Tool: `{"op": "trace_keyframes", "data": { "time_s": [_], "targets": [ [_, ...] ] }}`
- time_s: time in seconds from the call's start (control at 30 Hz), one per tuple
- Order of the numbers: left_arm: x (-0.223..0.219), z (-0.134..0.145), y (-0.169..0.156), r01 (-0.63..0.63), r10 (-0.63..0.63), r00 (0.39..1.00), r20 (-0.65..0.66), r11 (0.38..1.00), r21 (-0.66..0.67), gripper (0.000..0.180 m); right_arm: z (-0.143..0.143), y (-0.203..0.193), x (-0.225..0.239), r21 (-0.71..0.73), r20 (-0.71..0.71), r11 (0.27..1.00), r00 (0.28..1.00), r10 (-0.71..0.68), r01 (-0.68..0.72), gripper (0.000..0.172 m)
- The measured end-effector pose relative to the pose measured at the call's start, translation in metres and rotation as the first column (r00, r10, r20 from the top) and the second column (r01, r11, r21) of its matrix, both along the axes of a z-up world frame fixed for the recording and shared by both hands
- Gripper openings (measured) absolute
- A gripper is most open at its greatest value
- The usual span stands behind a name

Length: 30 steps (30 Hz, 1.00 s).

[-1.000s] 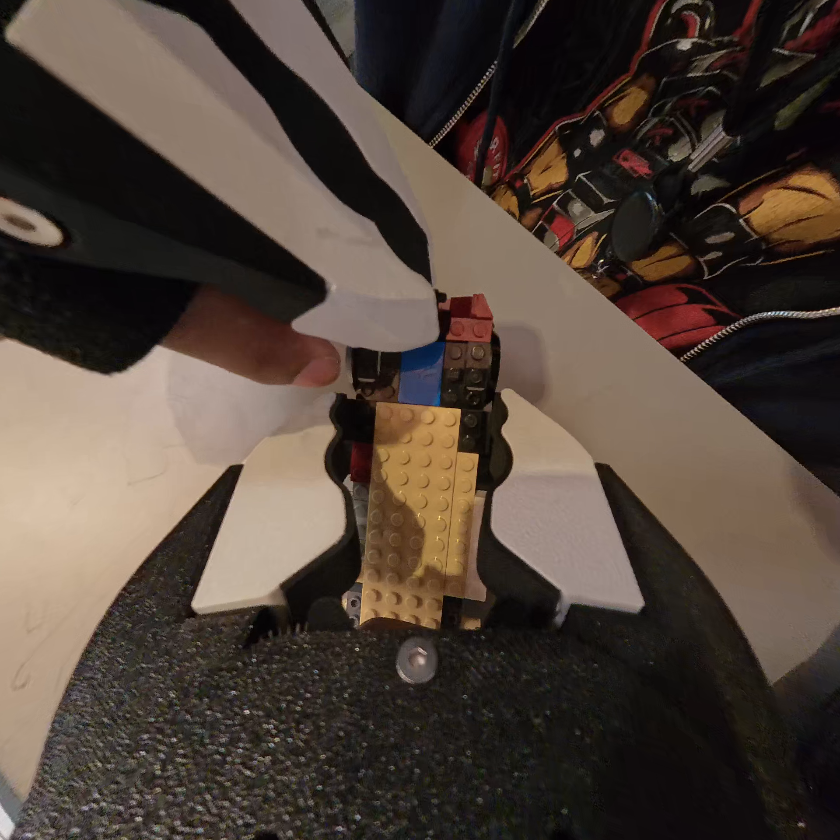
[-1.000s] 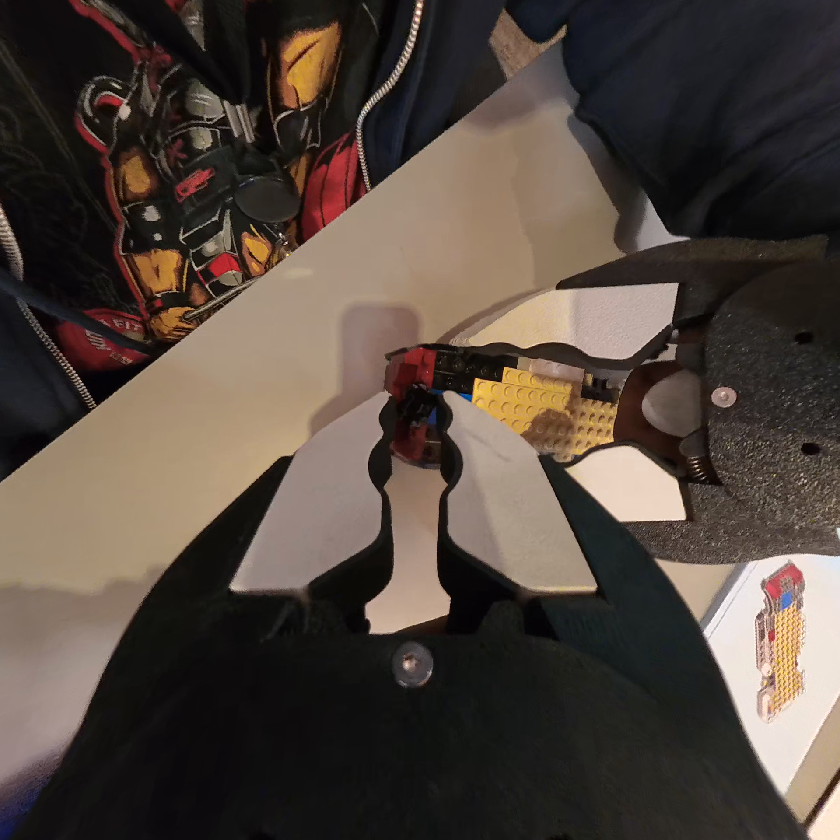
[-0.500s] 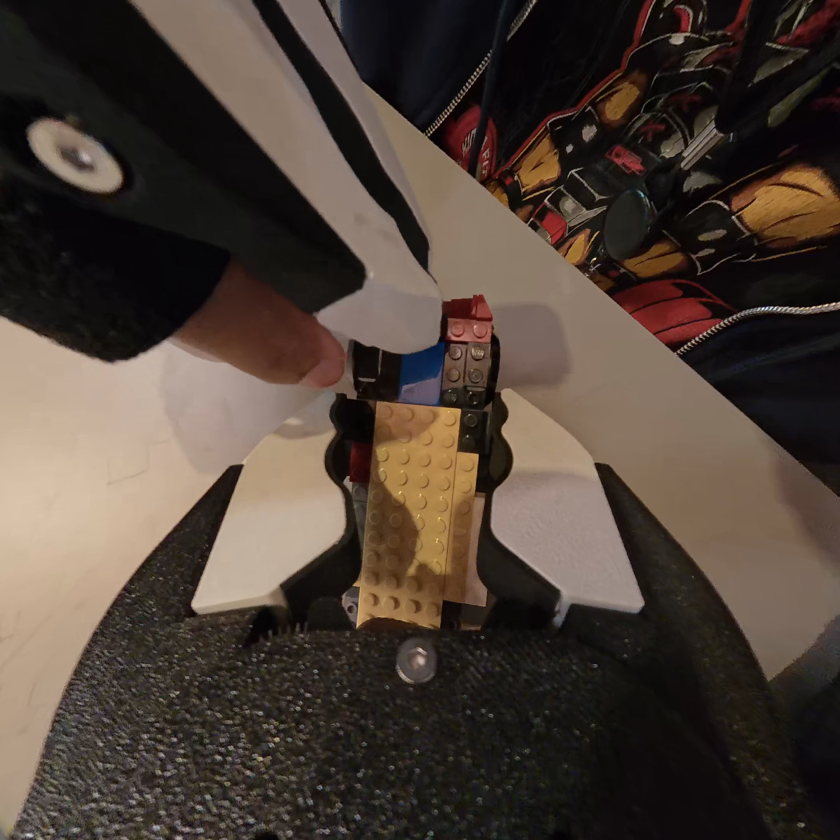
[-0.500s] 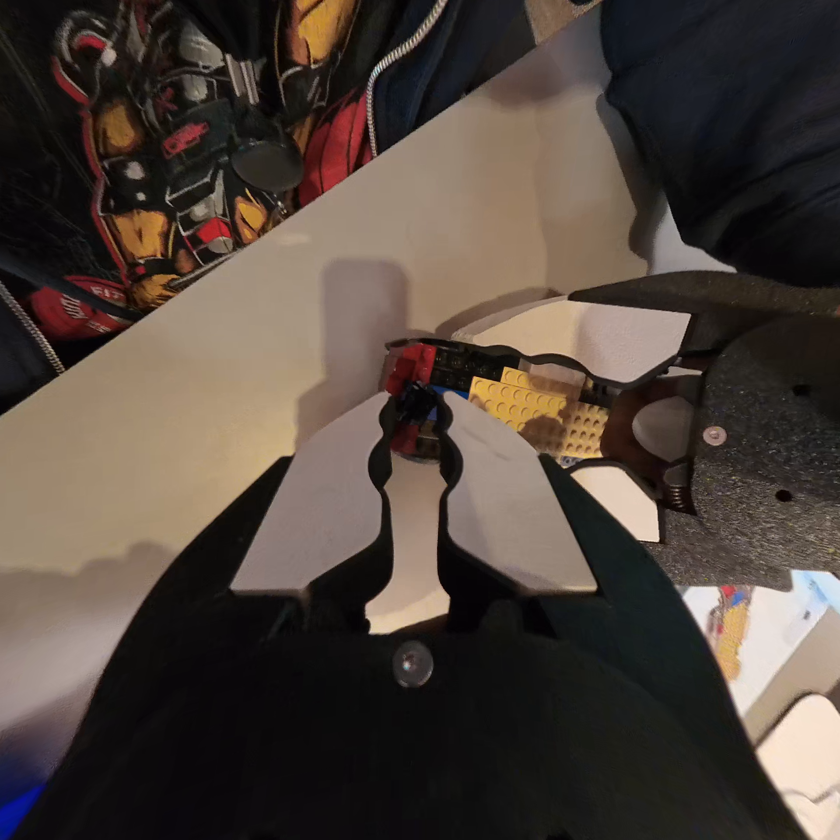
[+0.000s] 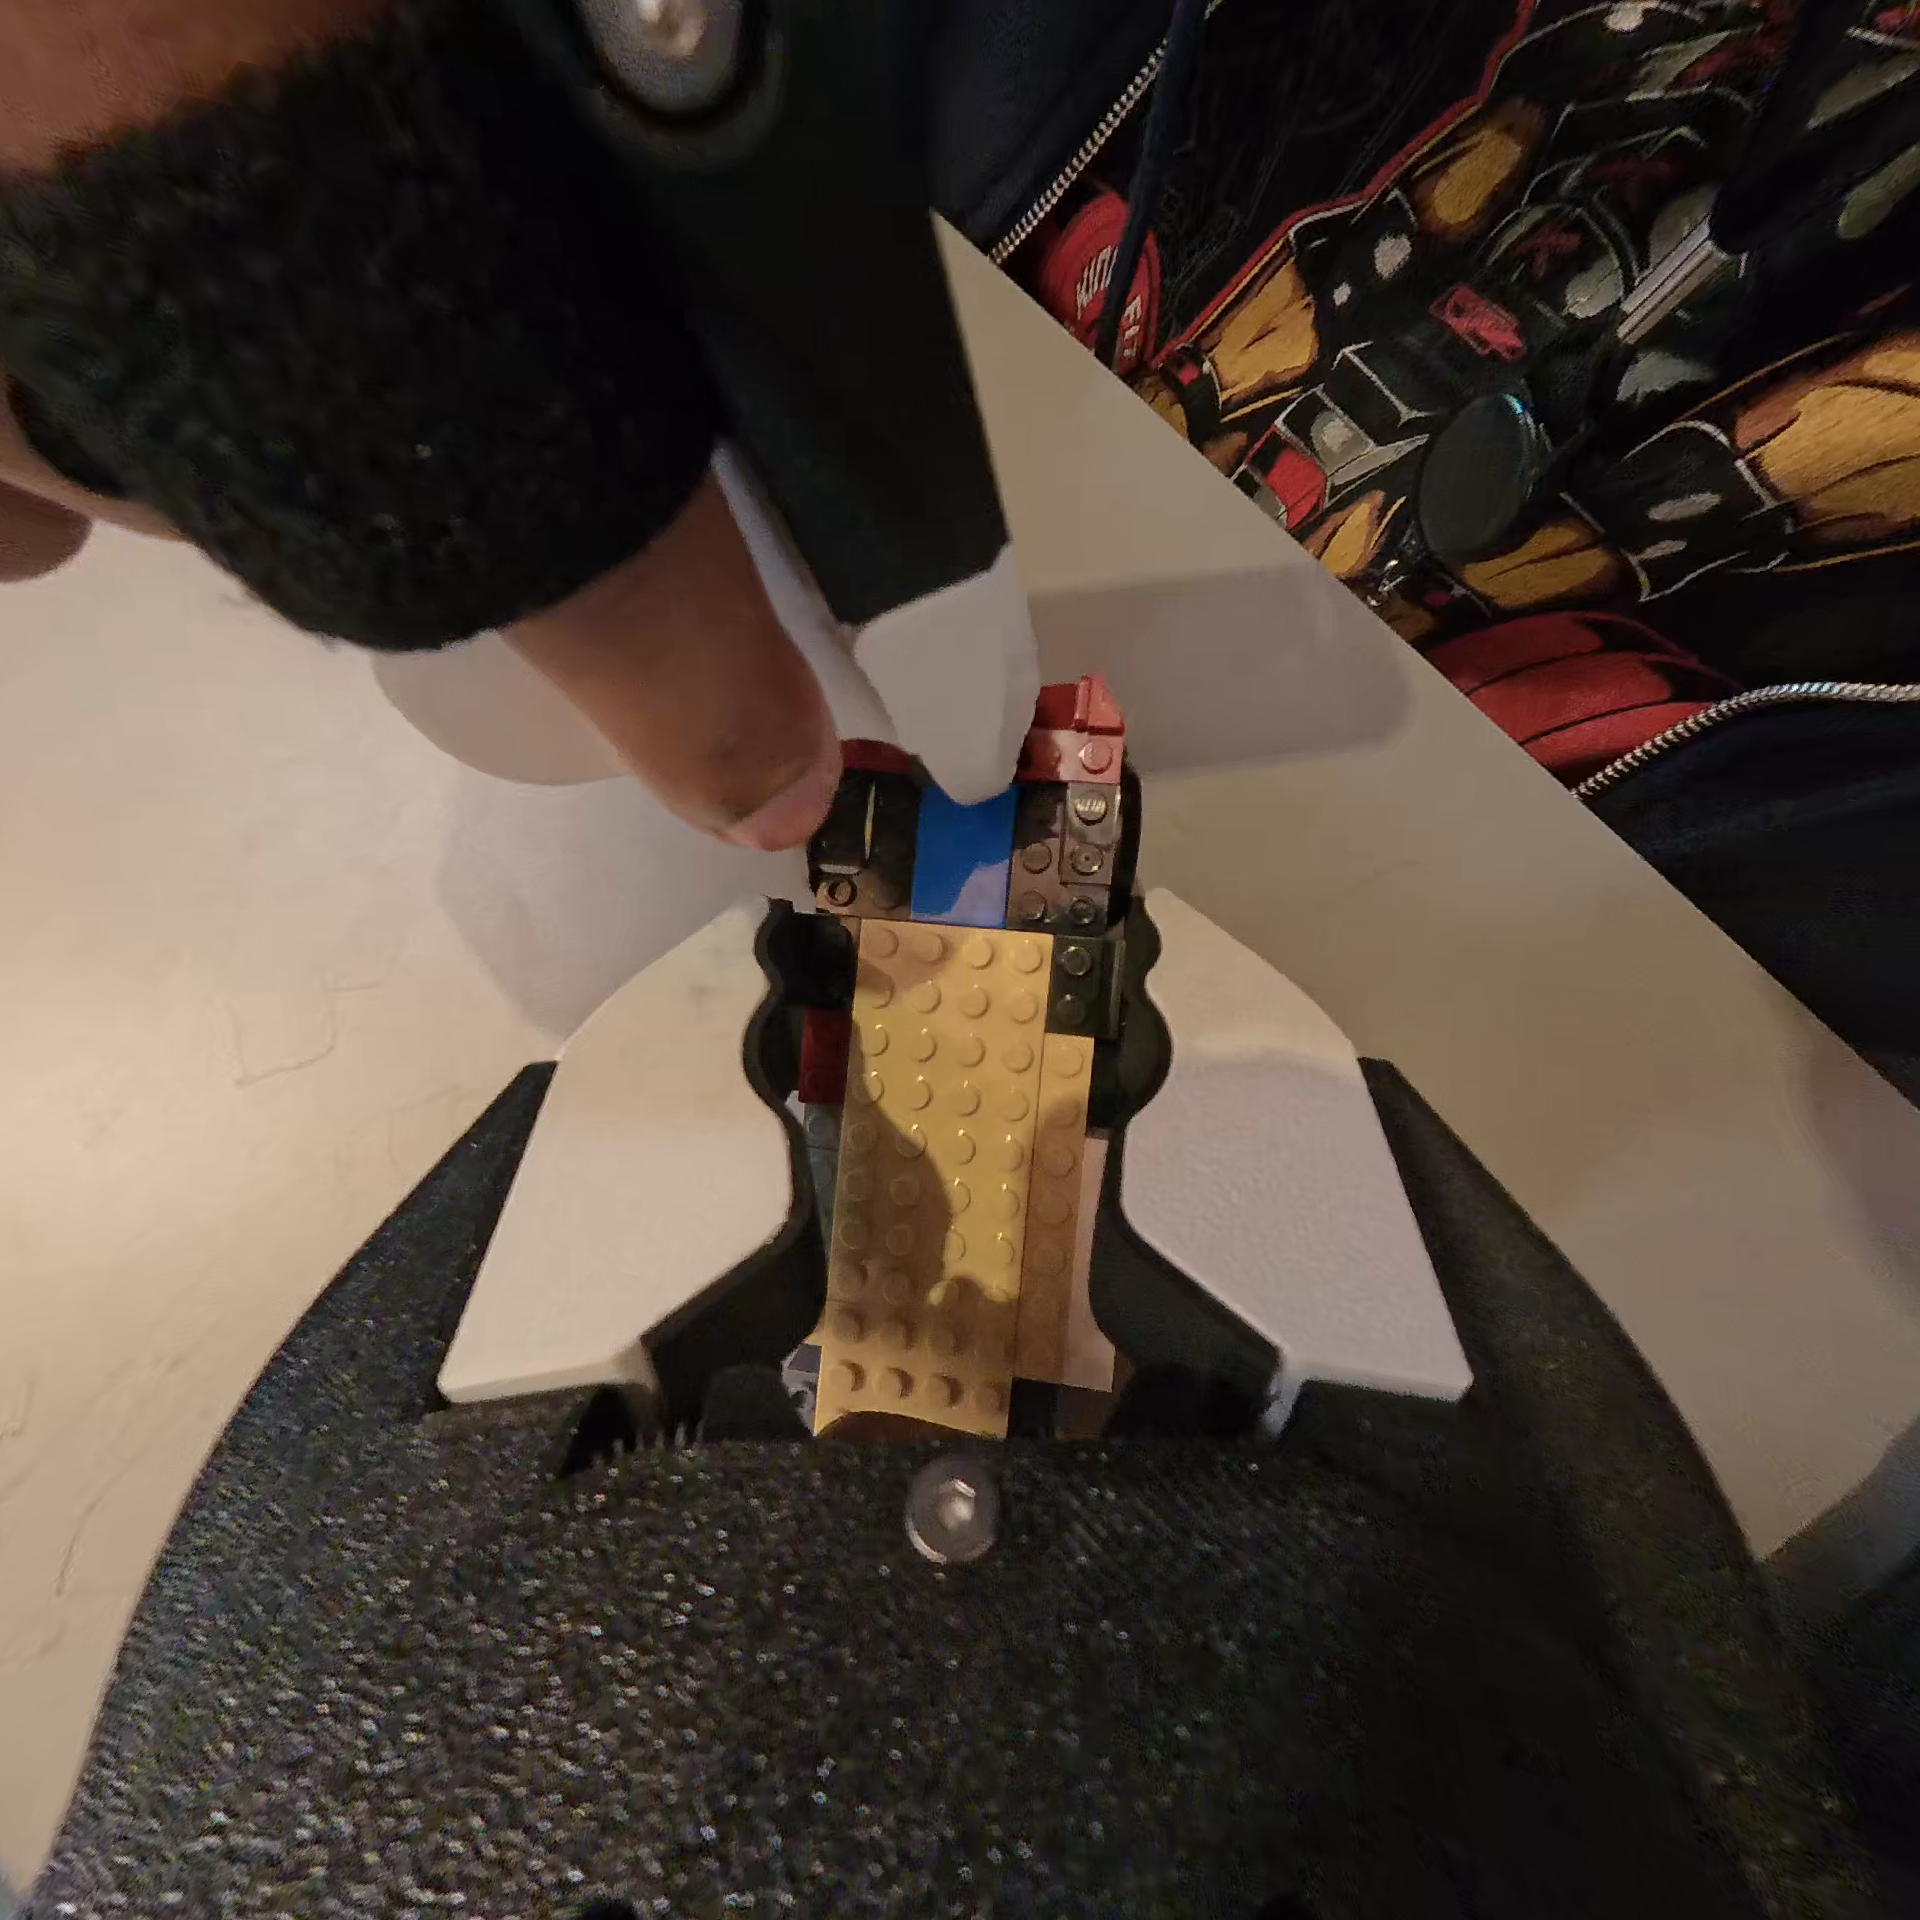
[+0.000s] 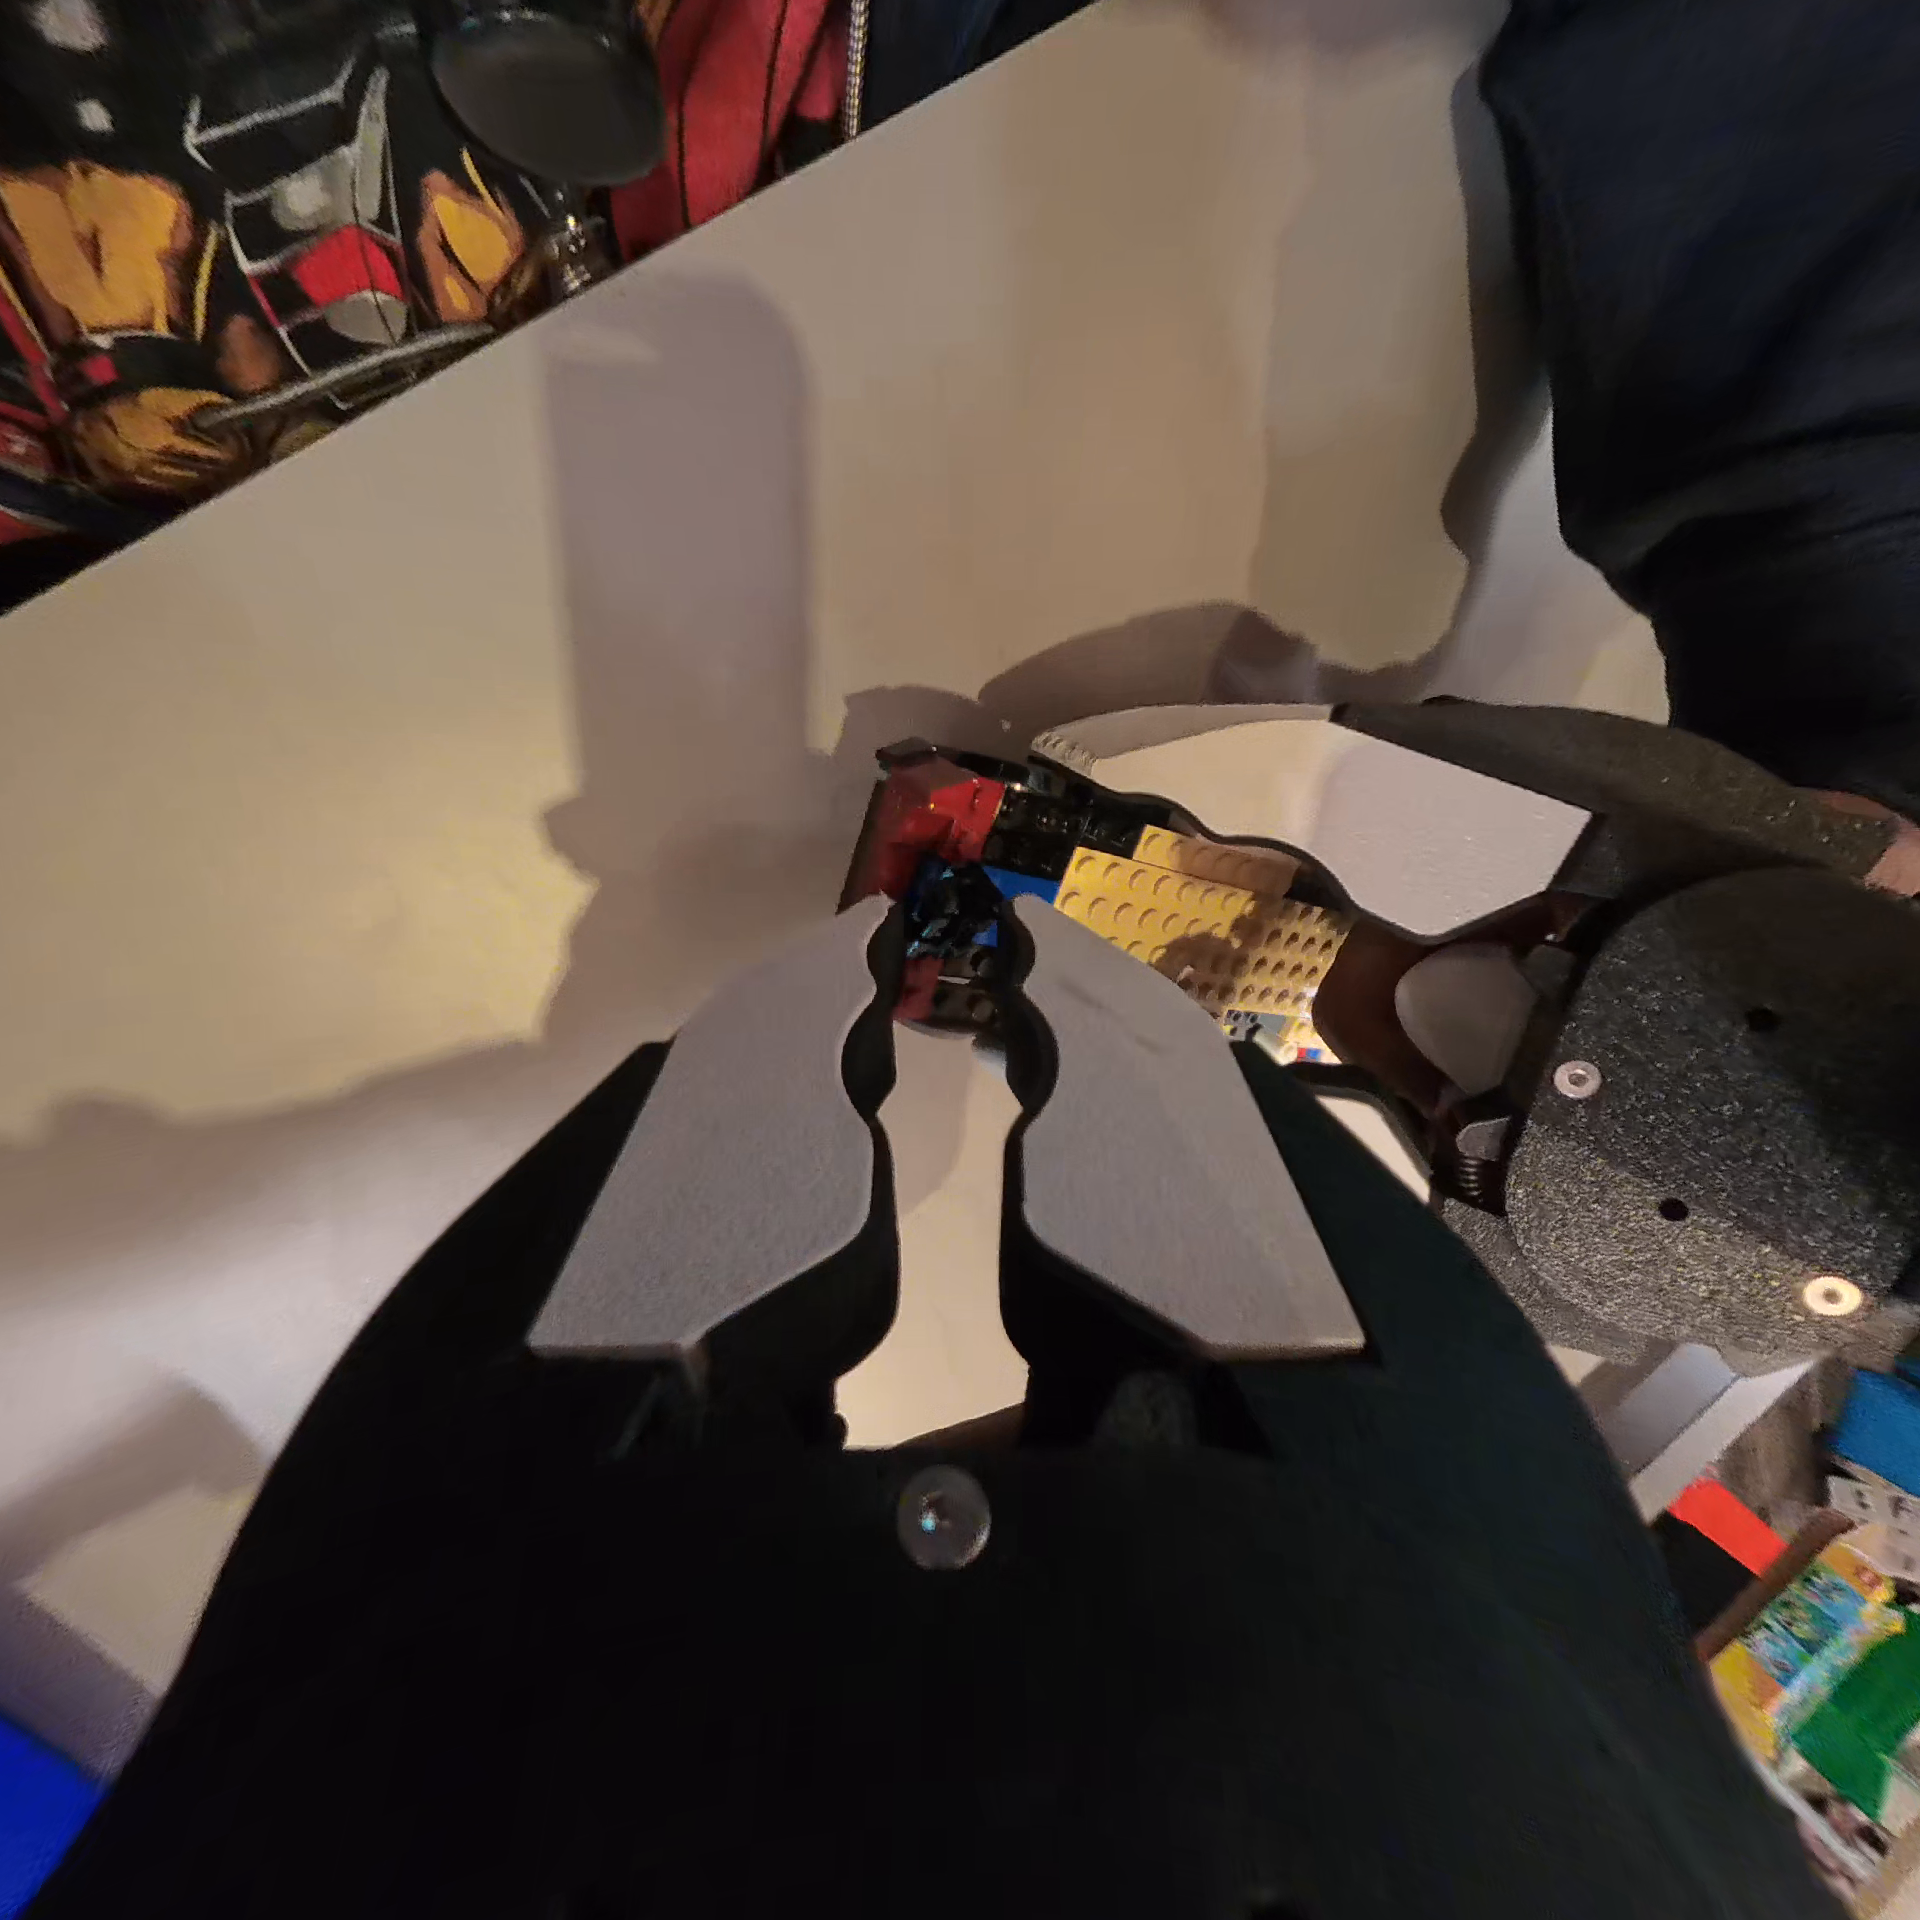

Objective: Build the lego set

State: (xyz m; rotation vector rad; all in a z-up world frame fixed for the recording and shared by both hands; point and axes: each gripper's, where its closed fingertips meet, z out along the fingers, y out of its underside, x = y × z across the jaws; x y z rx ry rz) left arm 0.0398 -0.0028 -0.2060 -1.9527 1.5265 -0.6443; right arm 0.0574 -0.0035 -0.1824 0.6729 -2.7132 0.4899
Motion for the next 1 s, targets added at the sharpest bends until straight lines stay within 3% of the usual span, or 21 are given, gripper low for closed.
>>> {"op": "trace_keyframes", "data": {
  "time_s": [0.17, 0.37, 0.63, 0.83, 1.0],
  "targets": [
    [0.001, -0.001, 0.0, 0.003, -0.003, 1.0, 0.0, 1.0, -0.004, 0.061, -0.003, -0.001, -0.001, -0.006, 0.013, 0.999, 0.999, -0.046, 0.047, 0.019],
    [0.001, -0.001, 0.0, 0.003, -0.003, 1.0, 0.001, 1.0, -0.003, 0.061, 0.0, 0.002, -0.003, -0.078, 0.124, 0.985, 0.982, -0.141, 0.152, 0.03],
    [-0.003, -0.002, 0.002, -0.014, 0.014, 1.0, -0.009, 1.0, 0.003, 0.061, 0.01, 0.006, -0.013, -0.142, 0.344, 0.873, 0.85, -0.399, 0.467, 0.029],
    [-0.009, -0.001, 0.007, -0.039, 0.039, 0.999, -0.01, 0.999, 0.017, 0.061, 0.01, 0.017, -0.015, -0.195, 0.219, 0.741, 0.765, -0.605, 0.642, 0.013],
    [-0.009, -0.001, 0.009, -0.048, 0.048, 0.999, -0.022, 0.999, 0.025, 0.061, 0.006, 0.013, -0.011, -0.231, 0.208, 0.691, 0.729, -0.652, 0.685, 0.011]
  ]
}}
